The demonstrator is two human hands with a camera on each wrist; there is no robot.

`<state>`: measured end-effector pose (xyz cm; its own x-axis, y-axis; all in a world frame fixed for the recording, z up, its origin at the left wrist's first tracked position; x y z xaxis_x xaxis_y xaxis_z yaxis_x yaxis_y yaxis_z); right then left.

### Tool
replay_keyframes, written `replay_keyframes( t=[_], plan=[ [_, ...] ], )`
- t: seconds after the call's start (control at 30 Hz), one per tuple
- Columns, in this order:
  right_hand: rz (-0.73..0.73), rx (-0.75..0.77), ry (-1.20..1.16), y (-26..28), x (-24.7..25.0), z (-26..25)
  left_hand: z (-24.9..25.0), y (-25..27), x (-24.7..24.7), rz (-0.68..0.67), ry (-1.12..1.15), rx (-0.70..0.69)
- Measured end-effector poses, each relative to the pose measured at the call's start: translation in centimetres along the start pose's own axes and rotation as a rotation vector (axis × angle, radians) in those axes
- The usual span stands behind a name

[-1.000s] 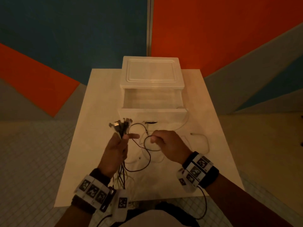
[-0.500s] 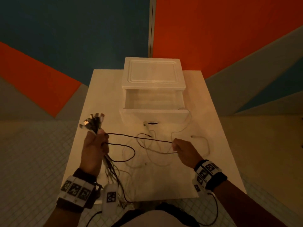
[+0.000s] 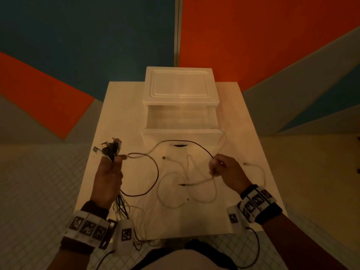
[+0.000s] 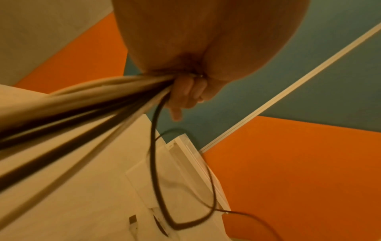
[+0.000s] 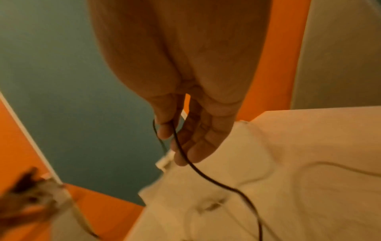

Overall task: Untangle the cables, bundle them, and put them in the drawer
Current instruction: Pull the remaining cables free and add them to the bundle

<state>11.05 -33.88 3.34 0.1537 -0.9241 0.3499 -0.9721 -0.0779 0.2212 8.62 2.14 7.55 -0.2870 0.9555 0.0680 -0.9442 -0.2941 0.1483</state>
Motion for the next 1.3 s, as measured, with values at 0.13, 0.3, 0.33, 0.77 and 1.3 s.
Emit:
replay_keyframes(
  t=[0.13,0.3,0.33,0.77,1.3],
  plan=[
    [-0.21,0.174,-0.049,1.8,-3.3,-8.0,0.0,0.2,-1.6,-0.031,-0.03,0.012],
    [-0.814,0.288,0.287,9.1,-11.9,-9.5,0.7,0.2,-1.7,-0.008,0.057,0.017],
    [-0.943,0.265,0.355,10.6,-13.5,-7.8,0.7,0.0,-1.6,0.005,0.093,0.04],
    [-0.423,0.014,0.362,5.7,-8.2,-4.3,1.2,-0.6,-0.9,-0.006,0.135,0.07],
    [-1.126,-0.122,0.863,15.1,-24.4,14.7,2.1,-0.5,-2.4,-0.048,0.161,0.069]
  ],
)
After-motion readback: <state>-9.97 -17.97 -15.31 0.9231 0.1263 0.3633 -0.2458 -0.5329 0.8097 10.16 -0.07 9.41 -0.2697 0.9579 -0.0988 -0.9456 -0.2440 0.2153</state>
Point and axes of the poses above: each hand's wrist, its own y-axis away from the middle knuckle, its own x-axis out of the back of the hand, z = x × y, the point moved 10 cm from there along -y, towards the middle knuckle, and after that the axes turned 1 degree about y, right-handed, at the moved point
